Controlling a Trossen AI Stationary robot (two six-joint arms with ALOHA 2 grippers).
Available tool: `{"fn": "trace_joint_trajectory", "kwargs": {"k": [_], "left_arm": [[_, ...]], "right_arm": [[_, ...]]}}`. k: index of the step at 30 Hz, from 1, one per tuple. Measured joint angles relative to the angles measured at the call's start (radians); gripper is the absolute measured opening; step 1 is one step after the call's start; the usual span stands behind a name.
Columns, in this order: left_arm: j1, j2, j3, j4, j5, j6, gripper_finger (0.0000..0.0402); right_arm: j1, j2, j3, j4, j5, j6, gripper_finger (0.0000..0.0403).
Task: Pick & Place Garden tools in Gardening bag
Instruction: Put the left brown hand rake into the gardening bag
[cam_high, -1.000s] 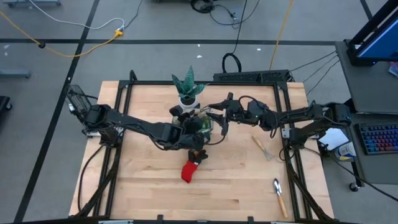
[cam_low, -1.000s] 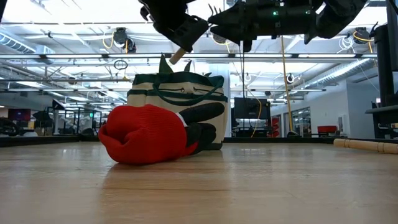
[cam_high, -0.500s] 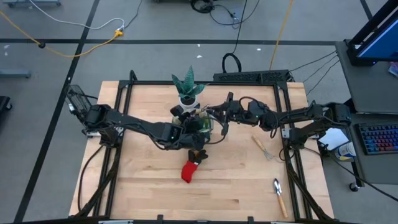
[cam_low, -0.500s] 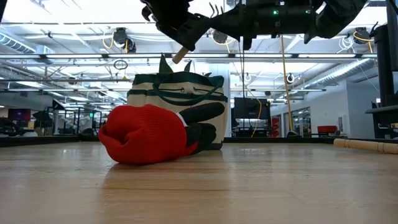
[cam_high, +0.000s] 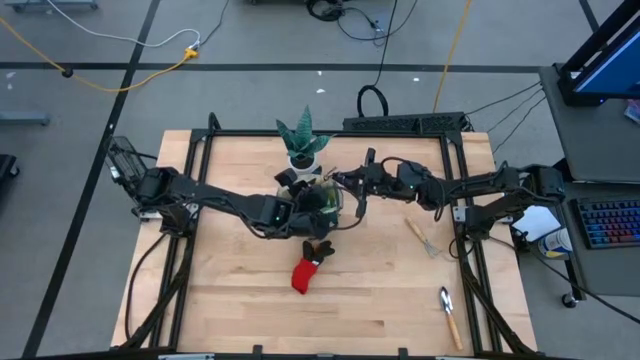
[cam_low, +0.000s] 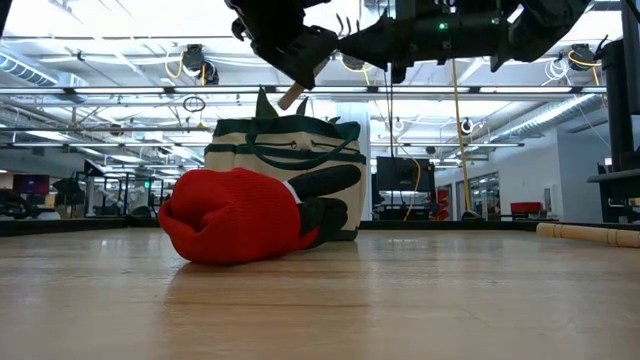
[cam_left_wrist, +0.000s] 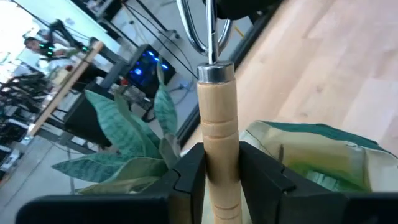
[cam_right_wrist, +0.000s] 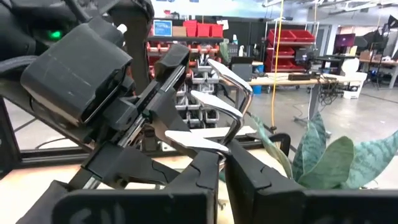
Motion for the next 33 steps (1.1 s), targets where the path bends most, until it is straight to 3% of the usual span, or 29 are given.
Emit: {"fn": "trace_joint_trajectory", "kwargs": {"k": [12, 20, 24, 29, 33], "left_arm": [[0.057, 0.0, 0.0, -0.016, 0.182, 0.073, 0.0098], [0.078, 0.0, 0.0, -0.012, 0.279, 0.189, 0.0201], [0.059, -0.013, 0.0, -0.026, 0.288, 0.223, 0.0231], [0.029, -0.069, 0.001, -0.054, 0.288, 0.217, 0.0225], [0.012, -0.148, 0.001, -0.082, 0.349, 0.216, 0.0206]], "right_arm": [[0.0, 0.0, 0.0, -0.066, 0.002, -0.022, 0.0005], [0.001, 0.001, 0.0, -0.087, -0.008, -0.037, 0.0005], [0.001, 0.001, -0.006, -0.079, -0.006, -0.037, 0.0005], [0.001, 0.0, -0.045, -0.063, -0.006, -0.037, 0.0005], [-0.001, 0.0, -0.091, 0.075, -0.056, -0.036, 0.0004]]}}
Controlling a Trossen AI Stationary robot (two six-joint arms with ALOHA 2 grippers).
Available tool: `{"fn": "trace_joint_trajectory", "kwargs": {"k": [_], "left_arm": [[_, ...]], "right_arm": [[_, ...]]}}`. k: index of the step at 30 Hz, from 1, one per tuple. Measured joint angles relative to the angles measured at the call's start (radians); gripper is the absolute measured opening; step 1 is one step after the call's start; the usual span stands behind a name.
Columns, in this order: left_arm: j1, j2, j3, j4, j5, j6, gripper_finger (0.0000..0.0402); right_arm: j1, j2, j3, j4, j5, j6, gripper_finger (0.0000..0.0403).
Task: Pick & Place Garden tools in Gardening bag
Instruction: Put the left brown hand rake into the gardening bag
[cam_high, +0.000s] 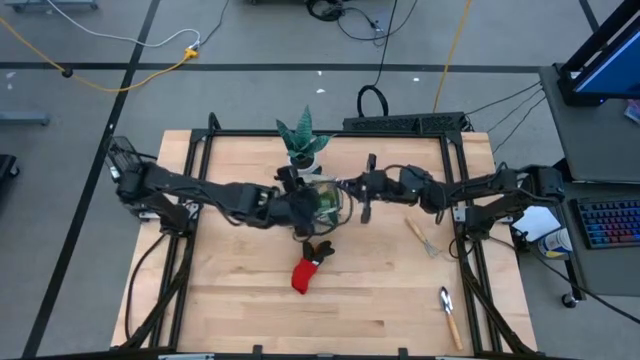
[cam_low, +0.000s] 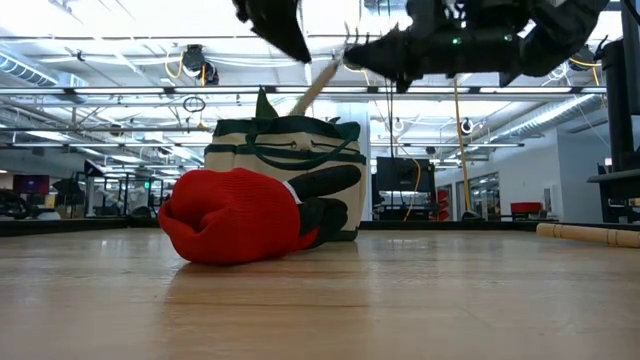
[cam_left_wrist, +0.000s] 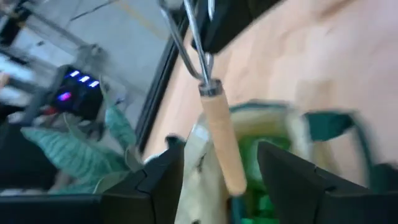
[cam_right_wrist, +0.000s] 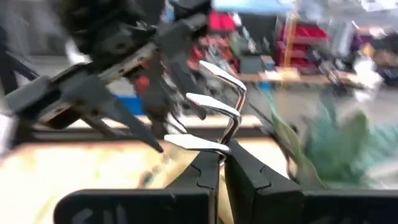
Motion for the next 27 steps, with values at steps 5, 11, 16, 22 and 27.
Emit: {"fn": "trace_joint_trajectory", "kwargs": {"k": [5, 11, 16, 22, 27], "left_arm": [[0.004, -0.088, 0.001, -0.023, 0.101, -0.001, 0.0189], [0.04, -0.151, -0.005, -0.03, 0.292, -0.007, 0.0186], [0.073, -0.152, -0.089, 0.065, 0.371, 0.002, 0.0186], [0.125, -0.151, -0.183, 0.184, 0.435, 0.029, 0.0186], [0.159, -0.147, -0.208, 0.281, 0.558, 0.05, 0.0186]], "right_arm": [[-0.001, -0.001, -0.032, 0.142, -0.111, 0.015, 0.0004], [-0.001, -0.001, -0.034, 0.148, -0.107, -0.045, 0.0004], [-0.001, -0.001, -0.034, 0.178, -0.15, -0.06, 0.0004], [-0.001, -0.001, -0.034, 0.177, -0.184, -0.072, 0.0004], [-0.001, -0.001, -0.034, 0.179, -0.183, -0.122, 0.0004]]}}
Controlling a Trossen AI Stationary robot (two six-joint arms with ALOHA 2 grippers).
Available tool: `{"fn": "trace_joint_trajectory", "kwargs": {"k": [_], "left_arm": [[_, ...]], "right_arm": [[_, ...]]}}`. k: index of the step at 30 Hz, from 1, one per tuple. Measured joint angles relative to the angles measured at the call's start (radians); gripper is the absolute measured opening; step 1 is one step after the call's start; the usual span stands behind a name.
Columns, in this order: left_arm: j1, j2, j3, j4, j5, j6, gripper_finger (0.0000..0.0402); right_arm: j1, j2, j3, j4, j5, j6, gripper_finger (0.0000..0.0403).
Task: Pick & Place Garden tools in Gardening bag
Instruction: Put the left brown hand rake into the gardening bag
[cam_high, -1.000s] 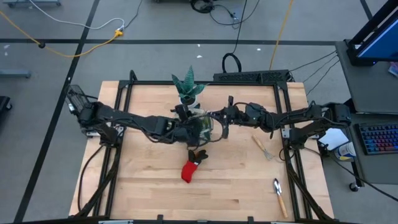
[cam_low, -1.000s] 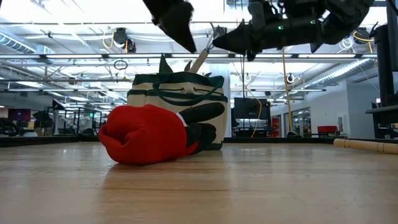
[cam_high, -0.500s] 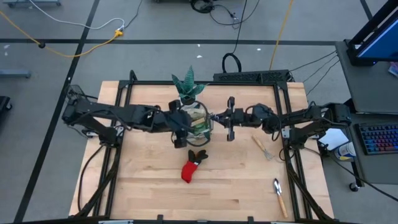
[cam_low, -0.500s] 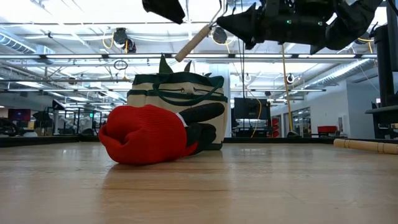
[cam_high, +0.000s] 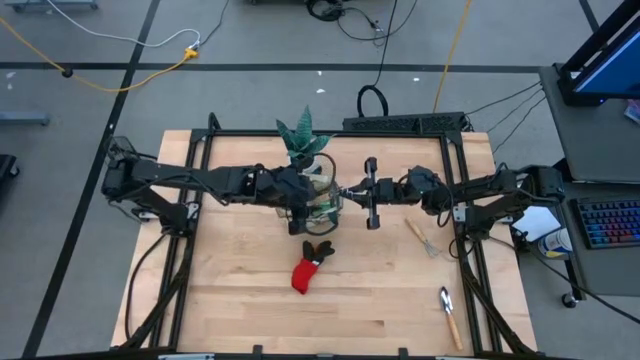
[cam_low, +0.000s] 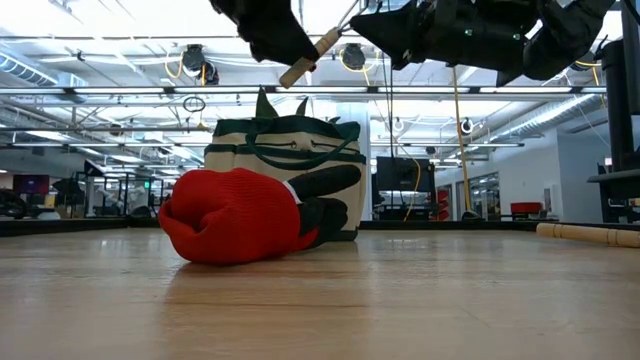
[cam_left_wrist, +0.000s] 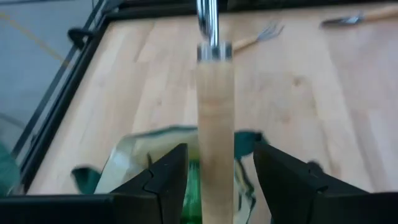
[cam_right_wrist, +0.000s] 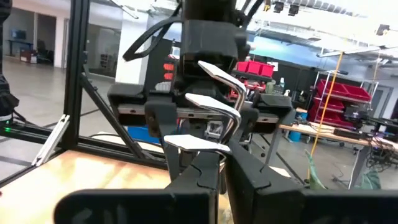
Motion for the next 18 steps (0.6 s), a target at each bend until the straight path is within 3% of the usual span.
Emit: {"fn": "trace_joint_trajectory", "kwargs": {"k": [5, 14, 18], "left_arm": [[0.018, 0.0, -0.001, 0.042, 0.028, 0.016, 0.0178], [0.022, 0.001, -0.001, 0.039, 0.062, -0.003, 0.0077], [0.021, 0.001, -0.001, 0.04, 0.05, -0.038, 0.007]], "right_arm": [[0.0, 0.0, 0.0, 0.0, 0.0, -0.007, 0.0004], [0.0, 0.0, 0.0, -0.001, -0.003, -0.012, 0.0006], [0.0, 0.0, 0.0, -0.001, -0.001, -0.012, 0.0017]]}}
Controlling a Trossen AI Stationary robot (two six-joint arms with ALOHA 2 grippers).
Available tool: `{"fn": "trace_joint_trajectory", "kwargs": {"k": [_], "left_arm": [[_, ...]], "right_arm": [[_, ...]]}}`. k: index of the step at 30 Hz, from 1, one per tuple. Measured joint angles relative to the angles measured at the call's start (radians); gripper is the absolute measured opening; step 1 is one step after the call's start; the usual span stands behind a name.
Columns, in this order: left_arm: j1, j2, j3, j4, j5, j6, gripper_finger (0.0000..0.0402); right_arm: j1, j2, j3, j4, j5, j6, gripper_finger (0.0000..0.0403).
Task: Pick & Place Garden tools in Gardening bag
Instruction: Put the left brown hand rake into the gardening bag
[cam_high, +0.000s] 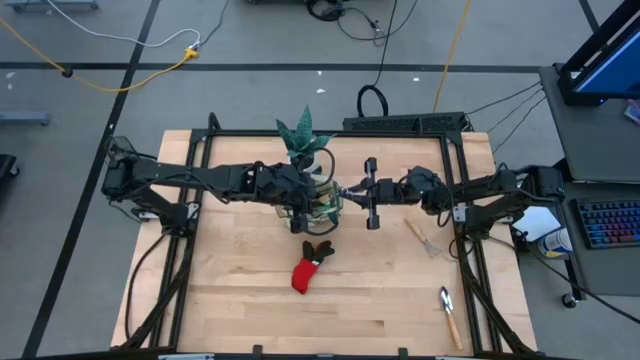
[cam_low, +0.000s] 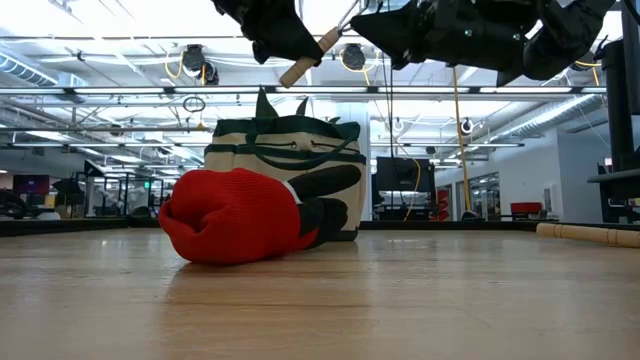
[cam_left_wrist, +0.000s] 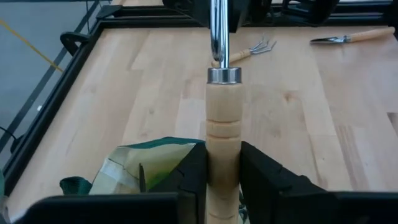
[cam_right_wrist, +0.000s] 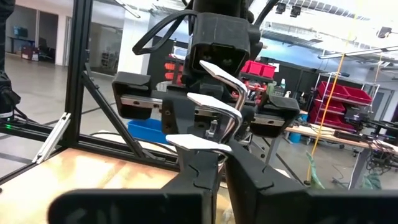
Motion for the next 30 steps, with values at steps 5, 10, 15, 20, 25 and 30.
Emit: {"fn": "trace_joint_trajectory", "kwargs": {"k": [5, 10, 15, 20, 25, 30], "left_arm": [[0.0, 0.0, 0.0, -0.006, -0.009, -0.017, 0.0079], [0.001, 0.0, 0.0, -0.024, -0.02, -0.018, 0.0075], [0.004, 0.0, 0.0, -0.095, -0.039, -0.055, 0.0073], [0.004, 0.0, 0.0, -0.21, -0.172, -0.104, 0.0079], [0.012, 0.0, 0.0, -0.295, -0.195, -0.14, 0.0074], [0.019, 0.0, 0.0, -0.342, -0.196, -0.156, 0.008]], "right_arm": [[-0.001, 0.0, 0.0, -0.021, 0.003, 0.001, 0.0038], [-0.001, 0.0, 0.0, -0.069, 0.003, 0.015, 0.0073], [-0.001, 0.0, 0.0, -0.126, 0.01, 0.022, 0.0116], [-0.001, 0.0, 0.0, -0.244, 0.1, 0.029, 0.0149], [0.0, 0.0, 0.0, -0.385, 0.161, 0.059, 0.0164], [0.0, 0.0, 0.0, -0.422, 0.161, 0.075, 0.0161]]}}
